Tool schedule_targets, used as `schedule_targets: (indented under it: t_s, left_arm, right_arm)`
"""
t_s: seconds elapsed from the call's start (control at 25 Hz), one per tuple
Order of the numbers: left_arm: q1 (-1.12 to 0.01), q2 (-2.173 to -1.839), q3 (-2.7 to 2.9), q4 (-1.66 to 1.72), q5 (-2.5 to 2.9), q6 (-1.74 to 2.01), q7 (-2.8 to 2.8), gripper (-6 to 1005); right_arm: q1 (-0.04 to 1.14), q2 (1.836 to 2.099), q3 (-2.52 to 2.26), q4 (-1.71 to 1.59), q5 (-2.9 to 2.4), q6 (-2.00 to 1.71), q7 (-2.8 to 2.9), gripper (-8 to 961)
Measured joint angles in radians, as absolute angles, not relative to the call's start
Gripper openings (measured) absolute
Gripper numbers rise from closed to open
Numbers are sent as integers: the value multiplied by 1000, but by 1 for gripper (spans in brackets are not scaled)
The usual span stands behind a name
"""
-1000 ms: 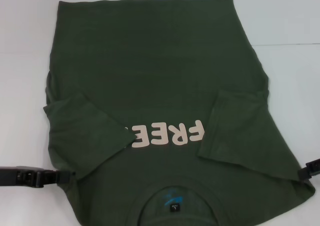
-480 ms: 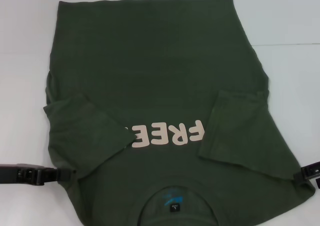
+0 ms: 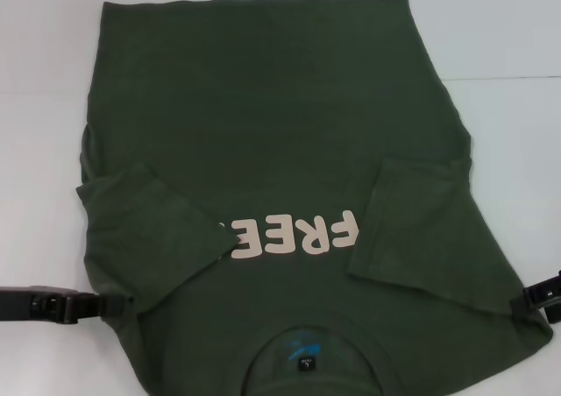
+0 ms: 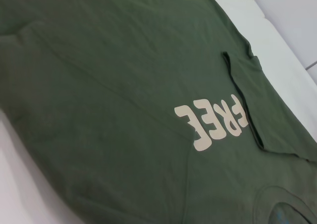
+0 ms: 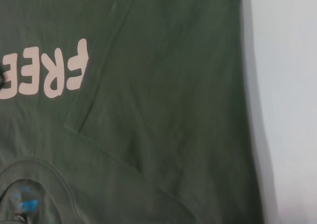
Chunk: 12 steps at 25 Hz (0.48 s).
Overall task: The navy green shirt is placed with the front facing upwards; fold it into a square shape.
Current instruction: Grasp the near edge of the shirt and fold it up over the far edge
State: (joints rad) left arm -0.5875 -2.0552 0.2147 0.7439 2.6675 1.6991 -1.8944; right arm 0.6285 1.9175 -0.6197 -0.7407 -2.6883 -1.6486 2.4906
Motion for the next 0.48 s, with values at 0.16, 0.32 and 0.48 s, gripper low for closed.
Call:
schedule_targets:
  t_s: [0.16, 0.32, 0.48]
  left_arm:
    - [-589, -2054, 215, 744, 2666, 1695, -1894, 43]
    - [-591, -2053, 215, 738, 2665, 1693, -1894, 44]
    - [-592, -2052, 215, 737, 2663, 1688, -1895, 45]
  right_arm:
    - [629, 1917, -619, -741, -2689, -1645, 2489, 765]
    - [631, 1916, -619, -741, -2689, -1644, 2485, 763]
    - [637, 1917, -620, -741, -2690, -1643, 2490, 764]
